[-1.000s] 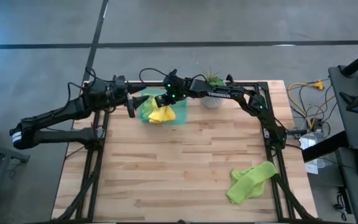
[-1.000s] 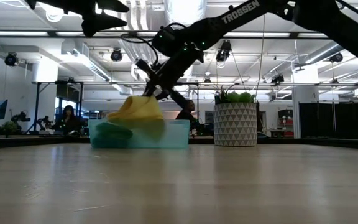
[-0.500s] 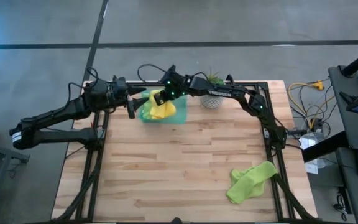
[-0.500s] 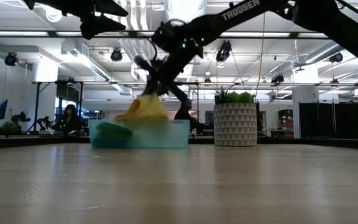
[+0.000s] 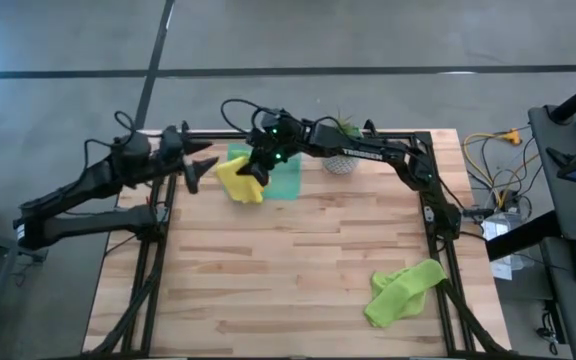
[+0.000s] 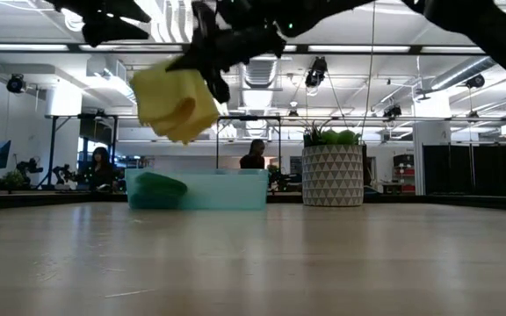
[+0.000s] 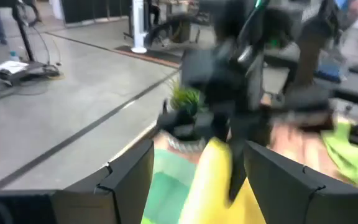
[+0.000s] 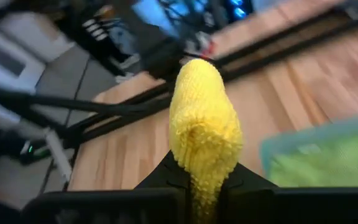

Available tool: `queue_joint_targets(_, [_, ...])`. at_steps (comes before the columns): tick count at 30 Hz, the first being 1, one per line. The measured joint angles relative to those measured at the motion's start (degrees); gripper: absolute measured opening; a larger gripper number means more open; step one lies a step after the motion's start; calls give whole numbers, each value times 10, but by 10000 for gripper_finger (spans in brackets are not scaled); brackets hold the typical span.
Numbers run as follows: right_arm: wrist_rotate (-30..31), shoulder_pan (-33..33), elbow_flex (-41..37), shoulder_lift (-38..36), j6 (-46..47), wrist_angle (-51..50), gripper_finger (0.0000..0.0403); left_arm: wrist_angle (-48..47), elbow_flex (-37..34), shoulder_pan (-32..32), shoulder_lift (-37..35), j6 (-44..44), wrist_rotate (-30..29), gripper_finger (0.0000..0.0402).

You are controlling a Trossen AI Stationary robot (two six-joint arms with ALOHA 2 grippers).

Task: Fold microfiber towels
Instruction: Put the folded yellow microfiber towel into the blue bin

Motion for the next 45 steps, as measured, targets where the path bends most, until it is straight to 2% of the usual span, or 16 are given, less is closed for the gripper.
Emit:
queue_joint_targets(6, [-49,23,-1,-35,-70,4,12,-100,-3,0,-24,-2,101,232])
queue_joint_targets(14, [-53,53,-2,-66,-106,5,12,-62,3,0,5,-12,290,232])
queue_joint_targets(19, [-50,70,-2,-69,-108,3,12,-58,8,0,49,-36,319,232])
queue_joint_targets(24, [-46,80,-2,-69,-94,-11,12,17,9,0,94,-80,402,232])
queue_joint_targets(27, [-44,79,-2,-68,-92,-18,12,21,10,0,122,-111,418,230])
queue_joint_targets(34, [-8,81,-2,-70,-109,-74,12,25,10,0,156,-144,511,170])
queue_joint_targets(38, [-1,81,-2,-71,-119,-87,12,25,9,0,151,-156,519,151])
queue_joint_targets(45, [3,80,-2,-71,-121,-90,12,26,9,0,159,-169,512,145])
